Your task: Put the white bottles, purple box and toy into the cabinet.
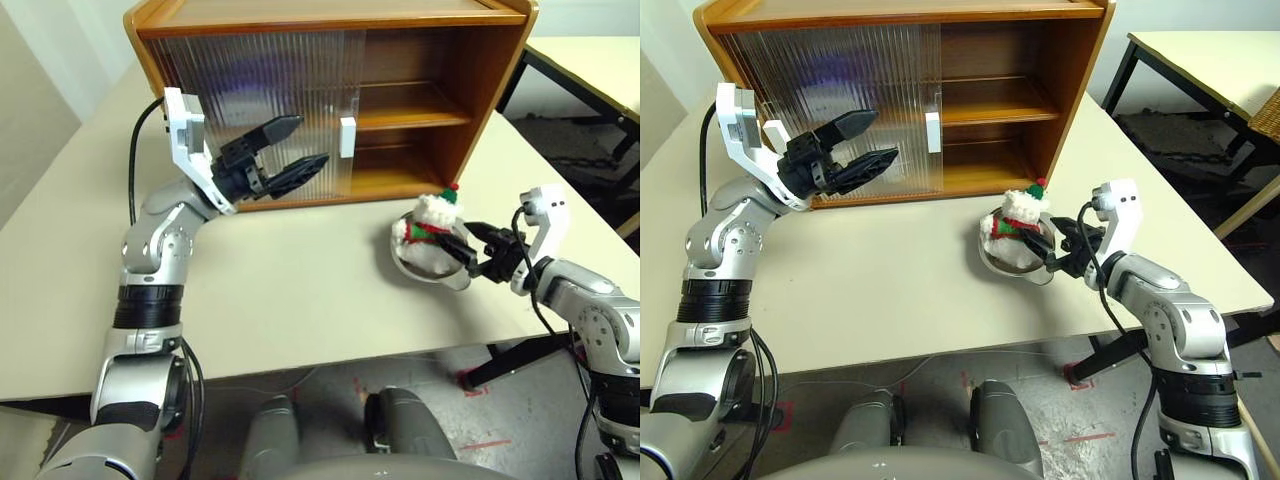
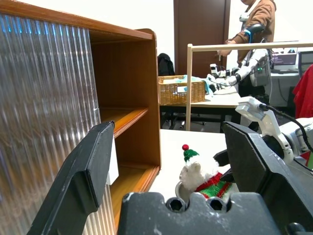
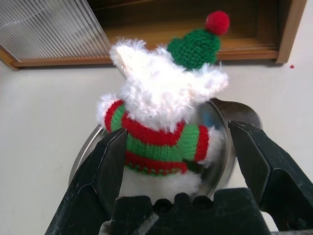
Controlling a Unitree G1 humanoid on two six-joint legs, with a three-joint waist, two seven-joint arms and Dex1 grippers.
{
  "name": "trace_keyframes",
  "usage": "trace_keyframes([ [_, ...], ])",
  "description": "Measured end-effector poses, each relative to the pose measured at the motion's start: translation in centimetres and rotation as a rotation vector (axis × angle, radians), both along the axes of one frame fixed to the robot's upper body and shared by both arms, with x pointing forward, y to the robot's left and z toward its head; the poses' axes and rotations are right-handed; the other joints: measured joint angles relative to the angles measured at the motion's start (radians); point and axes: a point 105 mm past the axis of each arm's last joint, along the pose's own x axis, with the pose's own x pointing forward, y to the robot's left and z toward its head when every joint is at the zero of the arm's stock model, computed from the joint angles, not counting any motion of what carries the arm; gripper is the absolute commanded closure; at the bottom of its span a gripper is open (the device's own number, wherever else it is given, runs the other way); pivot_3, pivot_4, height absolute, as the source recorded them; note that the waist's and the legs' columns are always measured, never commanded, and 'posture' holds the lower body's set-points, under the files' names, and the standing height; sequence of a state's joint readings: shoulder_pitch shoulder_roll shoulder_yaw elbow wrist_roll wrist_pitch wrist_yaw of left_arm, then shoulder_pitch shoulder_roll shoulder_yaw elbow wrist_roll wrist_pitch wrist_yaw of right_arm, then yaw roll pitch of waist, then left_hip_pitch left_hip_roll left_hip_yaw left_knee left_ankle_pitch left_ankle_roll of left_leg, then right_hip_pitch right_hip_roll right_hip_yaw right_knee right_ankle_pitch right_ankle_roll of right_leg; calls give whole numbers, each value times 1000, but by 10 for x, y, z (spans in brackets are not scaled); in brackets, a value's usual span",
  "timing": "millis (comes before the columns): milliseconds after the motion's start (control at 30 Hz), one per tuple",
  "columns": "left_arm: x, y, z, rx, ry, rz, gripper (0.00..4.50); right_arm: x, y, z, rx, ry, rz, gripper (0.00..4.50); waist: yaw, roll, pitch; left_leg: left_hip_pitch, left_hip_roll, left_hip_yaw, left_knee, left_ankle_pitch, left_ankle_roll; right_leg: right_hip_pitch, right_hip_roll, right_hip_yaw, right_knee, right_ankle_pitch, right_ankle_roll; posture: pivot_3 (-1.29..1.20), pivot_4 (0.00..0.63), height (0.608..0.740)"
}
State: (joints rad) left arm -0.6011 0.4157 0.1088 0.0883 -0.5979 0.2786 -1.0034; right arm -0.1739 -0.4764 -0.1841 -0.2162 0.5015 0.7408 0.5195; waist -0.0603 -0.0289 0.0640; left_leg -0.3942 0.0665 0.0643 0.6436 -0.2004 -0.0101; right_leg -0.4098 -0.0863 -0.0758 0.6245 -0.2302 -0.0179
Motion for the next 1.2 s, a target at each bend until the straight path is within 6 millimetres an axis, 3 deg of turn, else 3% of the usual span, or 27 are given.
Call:
trace_keyframes([
  [233, 0, 1, 0, 0, 2, 11, 0, 9, 12, -3, 12, 2, 23, 29, 11, 0, 0, 0, 0, 0, 0, 0, 0, 0, 0, 0, 0, 1, 1, -14, 0, 740],
  [267, 0, 1, 0, 0, 0, 13, 0, 10, 12, -3, 13, 2, 24, 196, 15, 0, 0, 0, 0, 0, 0, 0, 0, 0, 0, 0, 0, 1, 2, -14, 0, 740],
  [333, -1, 1, 1, 1, -4, 15, 0, 10, 12, -5, 18, 6, 24, 592, 22, 0, 0, 0, 0, 0, 0, 0, 0, 0, 0, 0, 0, 1, 2, -14, 0, 740],
  [600, -3, 2, 0, 7, -7, 18, 0, 11, 14, -2, 22, -9, 34, 3385, 24, 0, 0, -1, 0, 0, 0, 0, 0, 0, 0, 0, 0, 1, 2, -31, 0, 740],
  [667, -3, 2, 0, 6, -7, 17, 0, 12, 13, 0, 18, -14, 37, 3888, 24, 0, 0, -1, 0, 0, 0, 0, 0, 0, 0, 0, 0, 1, 2, -40, 0, 740],
  [733, -3, 2, 0, 5, -7, 17, 0, 13, 13, 5, 6, -31, 43, 4075, 24, 0, 0, -1, 0, 0, 0, 0, 0, 0, 0, 0, 0, 1, 2, -44, 0, 740],
  [867, -3, 0, 0, 1, -4, 12, 0, 18, 12, 31, -11, -96, 62, 4087, 21, 0, 0, 0, 0, 0, 0, 0, 0, 0, 0, 0, 0, 1, 2, -52, 0, 740],
  [1100, -2, -1, -1, 0, -1, 8, 0, 40, 16, 114, 1, -314, 79, 4089, 21, 0, 0, 0, 0, 0, 0, 0, 0, -1, 0, 0, 0, 2, 3, -42, 0, 740],
  [1200, -2, 0, -1, 0, 1, 8, 0, 55, 16, 132, 7, -368, 74, 4089, 21, 0, 0, -1, 0, 0, 0, 0, 0, -1, 0, 0, 0, 2, 4, -38, 0, 740],
])
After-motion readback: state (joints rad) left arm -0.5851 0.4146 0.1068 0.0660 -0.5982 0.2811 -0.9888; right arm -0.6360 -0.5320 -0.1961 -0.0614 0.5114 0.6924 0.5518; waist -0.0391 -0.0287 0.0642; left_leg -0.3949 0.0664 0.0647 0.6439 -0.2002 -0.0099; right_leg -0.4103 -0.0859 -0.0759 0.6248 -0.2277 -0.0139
